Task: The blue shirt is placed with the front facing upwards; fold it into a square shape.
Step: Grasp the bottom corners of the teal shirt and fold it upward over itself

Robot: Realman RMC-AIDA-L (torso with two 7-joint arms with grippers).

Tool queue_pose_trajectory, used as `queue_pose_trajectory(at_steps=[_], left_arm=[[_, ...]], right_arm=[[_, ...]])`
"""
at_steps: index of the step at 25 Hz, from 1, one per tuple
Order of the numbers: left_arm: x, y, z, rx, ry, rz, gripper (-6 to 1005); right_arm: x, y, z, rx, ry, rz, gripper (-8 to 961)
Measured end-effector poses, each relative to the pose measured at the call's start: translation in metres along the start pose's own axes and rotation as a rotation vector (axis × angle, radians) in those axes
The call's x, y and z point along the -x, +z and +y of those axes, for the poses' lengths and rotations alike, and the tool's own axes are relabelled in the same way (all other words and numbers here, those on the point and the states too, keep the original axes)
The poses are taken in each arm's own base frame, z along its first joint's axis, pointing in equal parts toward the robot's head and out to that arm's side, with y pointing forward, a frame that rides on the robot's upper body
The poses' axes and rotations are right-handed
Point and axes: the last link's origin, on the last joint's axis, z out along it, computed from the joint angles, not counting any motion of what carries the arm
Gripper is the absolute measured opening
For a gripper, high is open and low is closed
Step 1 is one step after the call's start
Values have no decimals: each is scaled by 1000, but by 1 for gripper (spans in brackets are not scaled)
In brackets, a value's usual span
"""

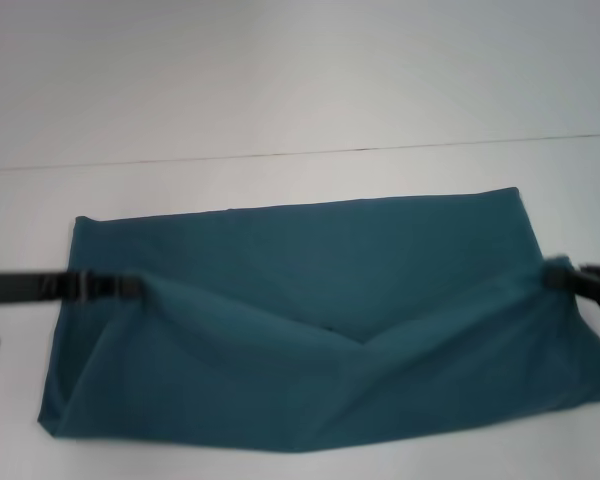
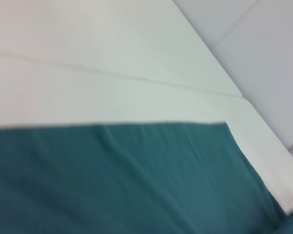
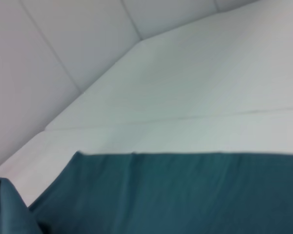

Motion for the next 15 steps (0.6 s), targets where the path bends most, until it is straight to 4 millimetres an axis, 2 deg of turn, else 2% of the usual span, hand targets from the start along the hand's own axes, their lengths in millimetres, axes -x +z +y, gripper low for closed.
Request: queue_pose_trajectory(at_steps=[5,15], left_arm=[[-30,25,-3,-92,16,46,16],[-58,49,-12,-246,31,128,15]], right_arm=[[20,33,-10,-81,-12,-15,59],[47,82,-24,-273,-53,-24,58]])
